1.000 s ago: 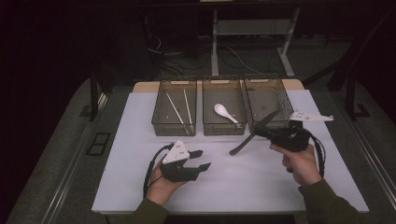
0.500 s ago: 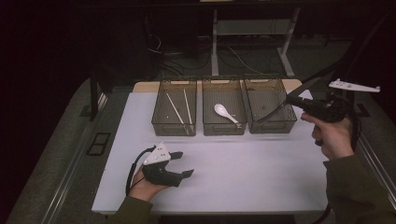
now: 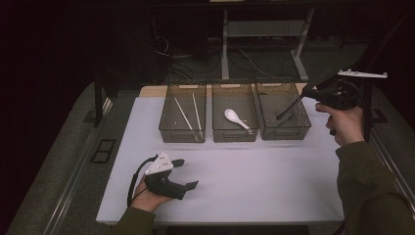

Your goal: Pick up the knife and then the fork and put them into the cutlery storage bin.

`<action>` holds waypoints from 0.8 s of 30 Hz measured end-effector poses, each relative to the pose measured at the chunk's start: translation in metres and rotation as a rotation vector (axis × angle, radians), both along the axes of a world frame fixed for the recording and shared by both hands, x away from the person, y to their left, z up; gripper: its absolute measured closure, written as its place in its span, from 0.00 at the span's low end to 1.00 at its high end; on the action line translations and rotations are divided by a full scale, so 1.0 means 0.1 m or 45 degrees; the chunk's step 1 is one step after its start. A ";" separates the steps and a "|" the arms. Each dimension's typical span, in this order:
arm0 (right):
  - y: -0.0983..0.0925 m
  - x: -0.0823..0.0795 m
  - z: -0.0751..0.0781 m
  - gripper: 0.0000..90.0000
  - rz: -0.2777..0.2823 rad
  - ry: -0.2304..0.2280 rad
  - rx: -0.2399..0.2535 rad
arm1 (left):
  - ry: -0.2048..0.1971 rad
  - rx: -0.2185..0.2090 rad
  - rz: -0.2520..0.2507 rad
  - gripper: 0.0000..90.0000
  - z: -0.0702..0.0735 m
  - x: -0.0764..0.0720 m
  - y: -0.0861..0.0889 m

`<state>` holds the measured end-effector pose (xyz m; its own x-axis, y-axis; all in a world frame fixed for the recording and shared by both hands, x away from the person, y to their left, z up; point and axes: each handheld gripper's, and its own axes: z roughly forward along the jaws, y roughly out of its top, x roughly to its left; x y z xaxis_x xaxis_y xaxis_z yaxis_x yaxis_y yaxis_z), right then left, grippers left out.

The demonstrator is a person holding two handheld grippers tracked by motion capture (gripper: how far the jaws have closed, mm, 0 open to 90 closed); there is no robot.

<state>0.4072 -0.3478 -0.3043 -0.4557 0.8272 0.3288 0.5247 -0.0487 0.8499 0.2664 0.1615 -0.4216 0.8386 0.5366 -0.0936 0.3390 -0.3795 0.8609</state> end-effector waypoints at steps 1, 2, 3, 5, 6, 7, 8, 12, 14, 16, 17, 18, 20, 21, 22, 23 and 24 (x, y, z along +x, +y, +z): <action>0.01 0.03 -0.04 0.99 0.005 0.018 -0.004 | 0.001 0.001 0.000 0.11 0.00 0.00 0.00; 0.03 0.06 -0.06 0.99 0.008 0.034 -0.006 | 0.002 -0.001 0.002 0.10 0.00 0.00 0.00; 0.04 0.08 -0.08 0.99 0.010 0.045 -0.009 | 0.003 -0.001 0.002 0.10 0.00 0.00 -0.01; 0.08 0.12 -0.12 0.99 0.022 0.064 -0.017 | 0.000 -0.004 -0.005 0.09 0.00 0.00 -0.01; 0.10 0.13 -0.14 0.99 0.029 0.077 -0.016 | 0.002 -0.006 -0.007 0.09 0.00 0.00 -0.02; 0.13 0.15 -0.16 0.99 0.034 0.085 -0.023 | 0.006 -0.004 -0.010 0.09 -0.01 0.00 -0.02; 0.16 0.17 -0.18 0.99 0.041 0.096 -0.029 | 0.007 -0.003 -0.012 0.09 -0.01 0.01 -0.02; 0.24 0.22 -0.25 0.99 0.079 0.155 -0.036 | 0.009 -0.005 -0.017 0.09 -0.01 0.00 -0.03; 0.29 0.26 -0.31 0.99 0.114 0.199 -0.041 | 0.011 -0.004 -0.019 0.09 -0.01 0.01 -0.03; 0.33 0.29 -0.35 0.99 0.132 0.237 -0.053 | 0.015 0.000 -0.021 0.09 -0.02 0.01 -0.03; 0.35 0.32 -0.39 0.99 0.143 0.259 -0.054 | 0.017 0.001 -0.022 0.09 -0.02 0.01 -0.03; 0.35 0.33 -0.41 0.99 0.148 0.268 -0.047 | 0.019 0.000 -0.023 0.09 -0.02 0.01 -0.03; 0.36 0.37 -0.45 0.98 0.152 0.283 -0.046 | 0.024 0.002 -0.025 0.09 -0.02 0.02 -0.03; 0.36 0.40 -0.47 0.98 0.146 0.288 -0.058 | 0.023 0.002 -0.027 0.09 -0.02 0.02 -0.03; 0.35 0.42 -0.49 0.98 0.137 0.286 -0.053 | 0.025 -0.003 -0.026 0.09 -0.03 0.02 -0.04; 0.33 0.45 -0.51 0.98 0.124 0.280 -0.042 | 0.026 0.003 -0.028 0.09 -0.03 0.03 -0.04; 0.31 0.47 -0.53 0.98 0.107 0.272 -0.025 | 0.029 0.003 -0.032 0.09 -0.03 0.03 -0.05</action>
<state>0.4544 -0.3163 -0.3571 -0.4453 0.7962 0.4096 0.6944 0.0183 0.7194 0.2691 0.1570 -0.4247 0.8496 0.5155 -0.1115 0.3485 -0.3900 0.8523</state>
